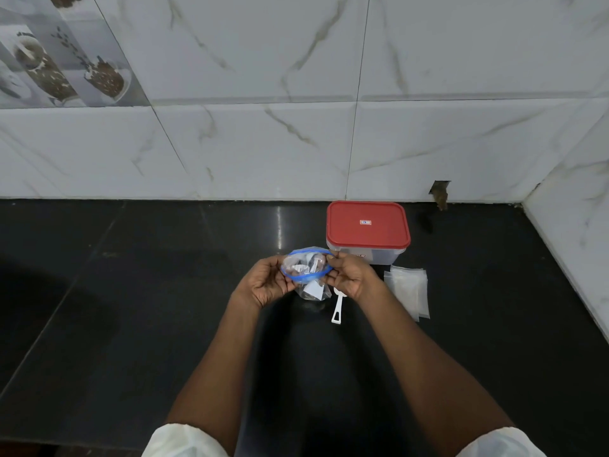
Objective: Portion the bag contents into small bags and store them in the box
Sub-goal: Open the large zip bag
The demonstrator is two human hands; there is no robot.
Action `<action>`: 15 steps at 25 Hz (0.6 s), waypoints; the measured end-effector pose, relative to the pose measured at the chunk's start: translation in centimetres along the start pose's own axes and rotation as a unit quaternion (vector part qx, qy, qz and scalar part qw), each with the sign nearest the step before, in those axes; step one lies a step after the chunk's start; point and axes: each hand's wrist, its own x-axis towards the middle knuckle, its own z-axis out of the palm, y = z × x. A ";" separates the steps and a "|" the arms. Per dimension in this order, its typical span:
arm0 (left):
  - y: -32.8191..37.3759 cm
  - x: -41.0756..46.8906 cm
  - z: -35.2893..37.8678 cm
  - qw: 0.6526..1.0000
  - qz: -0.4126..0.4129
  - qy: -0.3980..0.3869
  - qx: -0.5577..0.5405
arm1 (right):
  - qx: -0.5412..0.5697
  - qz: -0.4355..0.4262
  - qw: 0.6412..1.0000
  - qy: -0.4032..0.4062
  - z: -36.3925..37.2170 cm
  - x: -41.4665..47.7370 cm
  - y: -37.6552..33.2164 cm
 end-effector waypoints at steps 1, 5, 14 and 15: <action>0.0 -0.2 -0.1 1.000 -0.003 -0.004 0.011 | 0.016 0.015 1.000 -0.001 0.0 -0.1 0.0; 0.4 -0.4 -0.4 0.999 0.004 0.013 0.046 | 0.036 0.038 0.999 -0.010 0.4 -0.7 0.3; -1.3 -0.4 0.5 0.997 0.064 0.020 -0.037 | 0.067 0.053 0.996 0.003 0.2 -1.4 0.6; -1.8 -0.7 0.8 0.998 0.051 -0.011 -0.032 | 0.085 0.051 0.995 0.001 0.0 -1.4 0.6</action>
